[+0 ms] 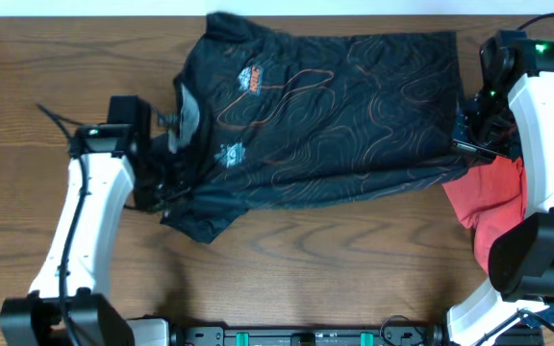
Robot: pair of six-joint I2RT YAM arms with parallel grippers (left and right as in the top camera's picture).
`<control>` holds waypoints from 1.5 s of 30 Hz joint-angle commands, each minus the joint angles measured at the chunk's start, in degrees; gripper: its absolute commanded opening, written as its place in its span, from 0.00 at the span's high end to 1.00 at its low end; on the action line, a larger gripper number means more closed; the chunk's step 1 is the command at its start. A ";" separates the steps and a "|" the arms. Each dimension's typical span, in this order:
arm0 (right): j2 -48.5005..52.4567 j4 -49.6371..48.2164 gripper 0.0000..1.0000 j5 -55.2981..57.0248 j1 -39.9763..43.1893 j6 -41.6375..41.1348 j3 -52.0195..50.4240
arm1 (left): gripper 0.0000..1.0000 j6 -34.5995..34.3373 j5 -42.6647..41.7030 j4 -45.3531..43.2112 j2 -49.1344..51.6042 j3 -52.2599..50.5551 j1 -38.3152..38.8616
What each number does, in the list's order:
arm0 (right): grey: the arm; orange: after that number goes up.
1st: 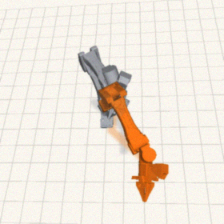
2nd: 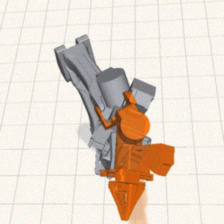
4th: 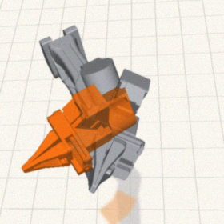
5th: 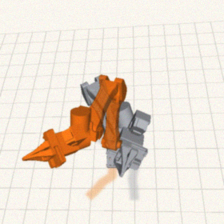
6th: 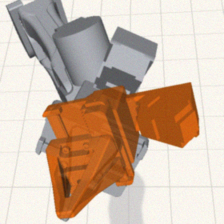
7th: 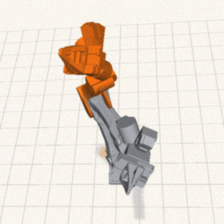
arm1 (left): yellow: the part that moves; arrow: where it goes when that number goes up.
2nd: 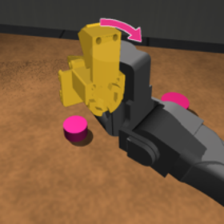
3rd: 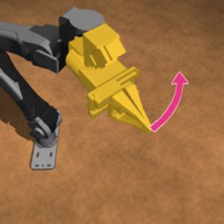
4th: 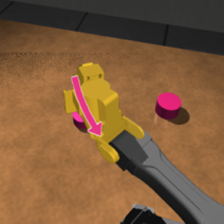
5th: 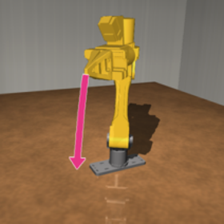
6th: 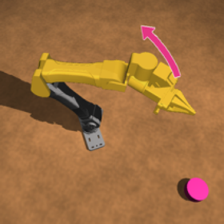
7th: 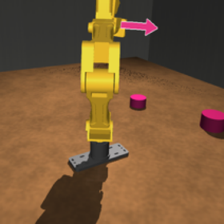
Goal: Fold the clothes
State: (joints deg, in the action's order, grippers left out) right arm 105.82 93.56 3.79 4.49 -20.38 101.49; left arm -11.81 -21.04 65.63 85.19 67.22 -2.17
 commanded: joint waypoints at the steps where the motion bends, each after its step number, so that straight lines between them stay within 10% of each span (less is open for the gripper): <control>1: -2.45 0.76 0.99 -0.15 -0.87 -0.11 -0.28 | 0.94 1.77 2.71 3.30 -3.96 0.17 -3.80; 15: -15.28 -5.35 0.99 -2.78 -2.12 -0.13 -17.29 | 0.94 1.97 2.32 11.72 -11.80 0.17 -8.09; 40: 0.98 -44.68 0.98 -4.94 -2.54 0.28 -18.05 | 0.93 -3.30 0.11 -34.64 9.84 0.15 -5.44; 45: 2.32 -51.87 0.55 -4.94 -2.69 0.28 -18.05 | 0.51 -3.28 0.09 -39.52 12.24 0.17 -5.51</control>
State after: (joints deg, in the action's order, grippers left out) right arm 107.81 42.33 -1.52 2.66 -20.34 83.50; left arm -14.85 -20.80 26.30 97.08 67.18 -7.49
